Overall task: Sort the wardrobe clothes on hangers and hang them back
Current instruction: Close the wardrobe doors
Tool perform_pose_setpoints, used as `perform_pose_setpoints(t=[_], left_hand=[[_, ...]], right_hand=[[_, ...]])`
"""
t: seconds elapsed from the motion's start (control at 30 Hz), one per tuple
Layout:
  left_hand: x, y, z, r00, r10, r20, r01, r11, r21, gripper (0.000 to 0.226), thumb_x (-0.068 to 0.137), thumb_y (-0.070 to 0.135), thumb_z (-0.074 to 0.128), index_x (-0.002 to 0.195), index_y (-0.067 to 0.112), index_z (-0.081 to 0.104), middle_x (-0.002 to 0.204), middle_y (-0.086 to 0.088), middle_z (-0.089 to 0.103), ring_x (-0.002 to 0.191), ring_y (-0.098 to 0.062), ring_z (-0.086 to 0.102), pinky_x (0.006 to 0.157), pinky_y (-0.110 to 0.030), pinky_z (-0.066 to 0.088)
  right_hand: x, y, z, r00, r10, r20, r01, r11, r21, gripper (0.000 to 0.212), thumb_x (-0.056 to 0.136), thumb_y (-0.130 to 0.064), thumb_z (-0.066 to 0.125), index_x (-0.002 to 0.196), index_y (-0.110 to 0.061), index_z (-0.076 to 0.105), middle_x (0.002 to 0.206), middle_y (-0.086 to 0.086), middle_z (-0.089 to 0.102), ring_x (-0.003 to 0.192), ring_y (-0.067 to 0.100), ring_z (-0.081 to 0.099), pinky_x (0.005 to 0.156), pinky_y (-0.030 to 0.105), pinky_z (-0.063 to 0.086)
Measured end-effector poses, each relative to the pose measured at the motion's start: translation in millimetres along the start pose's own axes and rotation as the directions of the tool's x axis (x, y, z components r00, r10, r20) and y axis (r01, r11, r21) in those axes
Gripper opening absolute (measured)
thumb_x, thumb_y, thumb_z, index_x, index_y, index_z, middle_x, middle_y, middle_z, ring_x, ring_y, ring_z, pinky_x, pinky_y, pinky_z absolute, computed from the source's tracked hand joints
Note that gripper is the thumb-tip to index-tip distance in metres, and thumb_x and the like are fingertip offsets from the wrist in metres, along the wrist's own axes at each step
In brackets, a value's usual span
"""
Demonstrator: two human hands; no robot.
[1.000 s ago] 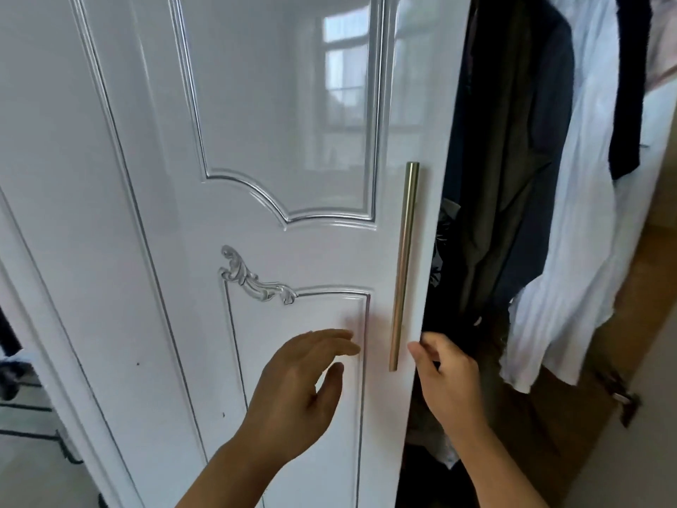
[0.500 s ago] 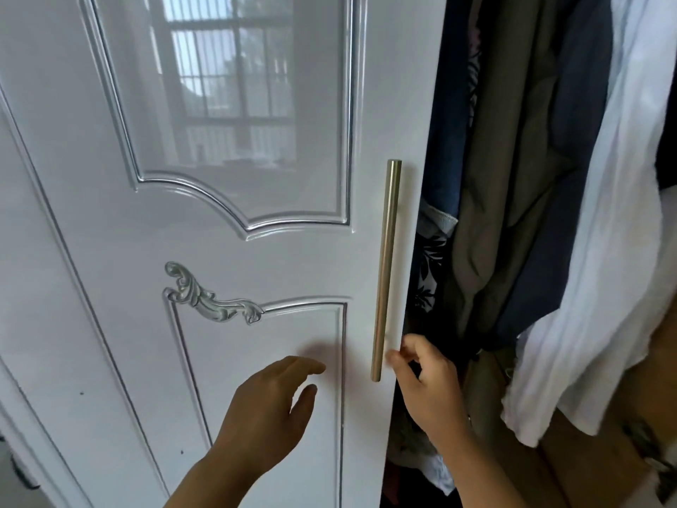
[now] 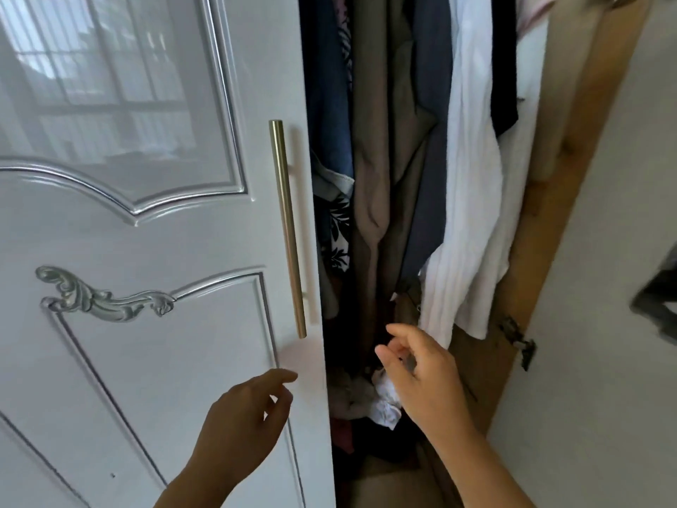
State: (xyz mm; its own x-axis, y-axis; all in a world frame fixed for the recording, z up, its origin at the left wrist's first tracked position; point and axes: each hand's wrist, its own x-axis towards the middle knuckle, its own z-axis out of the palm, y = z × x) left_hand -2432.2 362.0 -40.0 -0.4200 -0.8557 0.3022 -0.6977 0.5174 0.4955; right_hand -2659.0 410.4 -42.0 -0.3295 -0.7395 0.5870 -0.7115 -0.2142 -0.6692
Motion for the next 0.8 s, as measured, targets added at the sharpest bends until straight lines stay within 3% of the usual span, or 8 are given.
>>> perform_pose_setpoints(t=[0.1,0.3,0.4,0.5,0.57,0.7,0.8], left_hand=[[-12.2,6.3,11.6,0.996,0.042,0.076,-0.038,0.998,-0.045,0.022,0.091,0.027,0.056,0.104,0.044,0.058,0.075,0.030,0.061,0.074,0.007,0.057,0.060,-0.009,0.039],[-34.1,35.3,35.1,0.956,0.208,0.206,-0.185,0.975,-0.125,0.019,0.094,0.034,0.050,0.111,0.042,0.056,0.081,0.032,0.056,0.075,0.003,0.058,0.064,-0.005,0.039],[-42.7,54.5,46.0,0.932,0.272,0.241,-0.233,0.956,-0.180,0.024,0.095,0.036,0.048,0.115,0.036,0.059,0.091,0.022,0.064,0.084,-0.005,0.061,0.071,-0.009,0.042],[-51.4,74.7,50.7,0.903,0.334,0.271,-0.273,0.932,-0.241,0.026,0.095,0.034,0.049,0.119,0.034,0.058,0.090,0.020,0.064,0.078,-0.005,0.062,0.068,-0.010,0.043],[-55.1,85.8,49.0,0.890,0.369,0.268,-0.297,0.915,-0.274,0.025,0.094,0.032,0.050,0.118,0.035,0.058,0.084,0.023,0.060,0.069,-0.002,0.061,0.061,-0.010,0.045],[-58.3,109.6,43.3,0.862,0.446,0.239,-0.368,0.877,-0.308,0.026,0.094,0.031,0.052,0.119,0.033,0.059,0.082,0.025,0.060,0.077,0.001,0.060,0.066,-0.009,0.046],[-57.2,124.6,40.0,0.840,0.502,0.207,-0.425,0.844,-0.327,0.027,0.093,0.031,0.053,0.119,0.032,0.060,0.081,0.025,0.060,0.078,0.003,0.060,0.069,-0.012,0.049]], right_hand=[[-36.9,-7.8,-31.1,0.996,0.047,-0.081,-0.052,0.997,-0.061,0.047,0.081,-0.052,0.048,0.111,-0.019,0.065,0.082,-0.020,0.060,0.084,-0.001,0.058,0.076,0.008,0.044],[-112.3,-32.9,-95.2,0.955,0.156,-0.253,-0.211,0.955,-0.207,0.041,0.079,-0.055,0.047,0.107,-0.029,0.063,0.083,-0.017,0.062,0.087,-0.003,0.057,0.072,0.008,0.043],[-145.1,-43.9,-127.3,0.923,0.171,-0.344,-0.276,0.919,-0.282,0.034,0.083,-0.046,0.055,0.106,-0.024,0.064,0.084,-0.015,0.064,0.082,0.003,0.059,0.065,0.013,0.045],[-175.2,-53.5,-155.8,0.876,0.201,-0.438,-0.357,0.881,-0.311,0.021,0.085,-0.028,0.067,0.106,-0.024,0.064,0.083,-0.011,0.065,0.082,0.005,0.060,0.061,0.007,0.042],[-186.5,-61.9,-170.6,0.836,0.196,-0.513,-0.385,0.875,-0.293,0.017,0.084,-0.028,0.067,0.100,-0.026,0.064,0.079,-0.012,0.065,0.082,0.002,0.058,0.059,0.005,0.039],[-197.5,-69.8,-198.8,0.719,0.195,-0.668,-0.440,0.871,-0.219,0.021,0.083,-0.014,0.071,0.096,-0.028,0.062,0.080,-0.008,0.066,0.081,-0.003,0.056,0.054,0.010,0.039],[-191.3,-68.2,-213.0,0.664,0.242,-0.708,-0.492,0.854,-0.169,0.038,0.080,-0.020,0.073,0.115,-0.021,0.058,0.097,-0.003,0.063,0.092,0.006,0.055,0.073,0.016,0.043]])
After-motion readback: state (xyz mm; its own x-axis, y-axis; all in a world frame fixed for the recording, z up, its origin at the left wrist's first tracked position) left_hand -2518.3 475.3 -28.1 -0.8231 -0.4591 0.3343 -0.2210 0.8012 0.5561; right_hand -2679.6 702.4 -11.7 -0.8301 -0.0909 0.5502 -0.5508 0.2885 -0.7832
